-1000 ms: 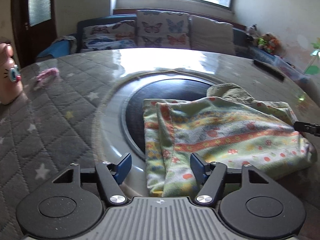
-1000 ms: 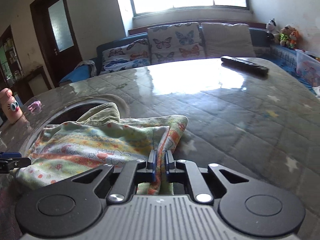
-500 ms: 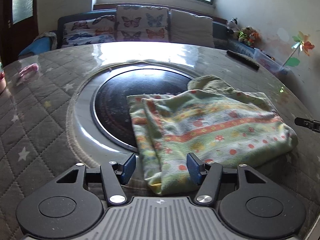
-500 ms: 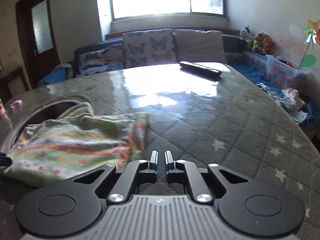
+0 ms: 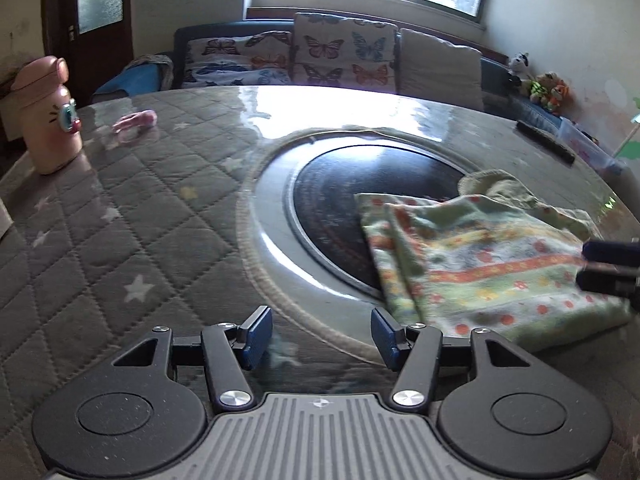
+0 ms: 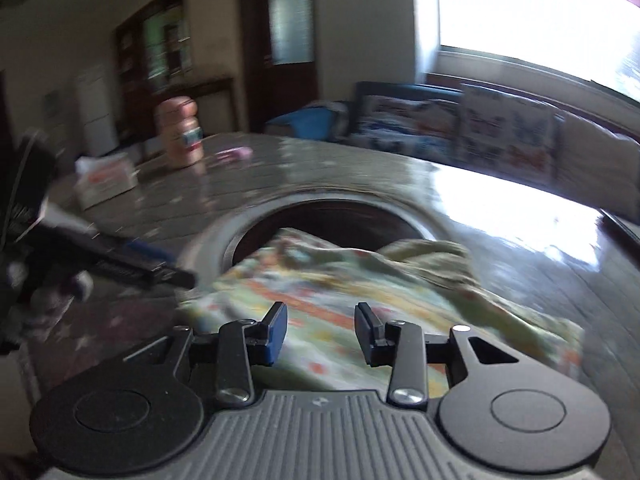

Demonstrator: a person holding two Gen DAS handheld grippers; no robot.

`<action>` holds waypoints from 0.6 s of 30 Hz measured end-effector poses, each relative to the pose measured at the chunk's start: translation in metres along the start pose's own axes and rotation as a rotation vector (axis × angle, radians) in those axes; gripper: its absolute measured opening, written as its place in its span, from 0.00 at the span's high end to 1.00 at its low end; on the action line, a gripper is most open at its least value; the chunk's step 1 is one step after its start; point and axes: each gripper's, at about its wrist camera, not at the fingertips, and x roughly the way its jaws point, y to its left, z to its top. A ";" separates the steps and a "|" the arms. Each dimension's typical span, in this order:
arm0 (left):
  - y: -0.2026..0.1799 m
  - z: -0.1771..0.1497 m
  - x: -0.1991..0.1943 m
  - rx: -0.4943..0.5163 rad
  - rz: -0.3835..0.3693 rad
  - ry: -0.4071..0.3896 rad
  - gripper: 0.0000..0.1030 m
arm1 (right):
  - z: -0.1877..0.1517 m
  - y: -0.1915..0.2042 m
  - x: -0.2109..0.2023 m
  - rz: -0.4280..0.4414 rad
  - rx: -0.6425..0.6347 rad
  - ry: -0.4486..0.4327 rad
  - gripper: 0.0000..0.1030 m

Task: Fold clothes
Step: 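Grasp the folded shirt edge with the left gripper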

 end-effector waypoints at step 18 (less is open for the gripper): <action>0.001 0.021 0.008 -0.133 -0.149 0.020 0.17 | -0.008 0.090 0.054 0.022 -0.355 0.081 0.80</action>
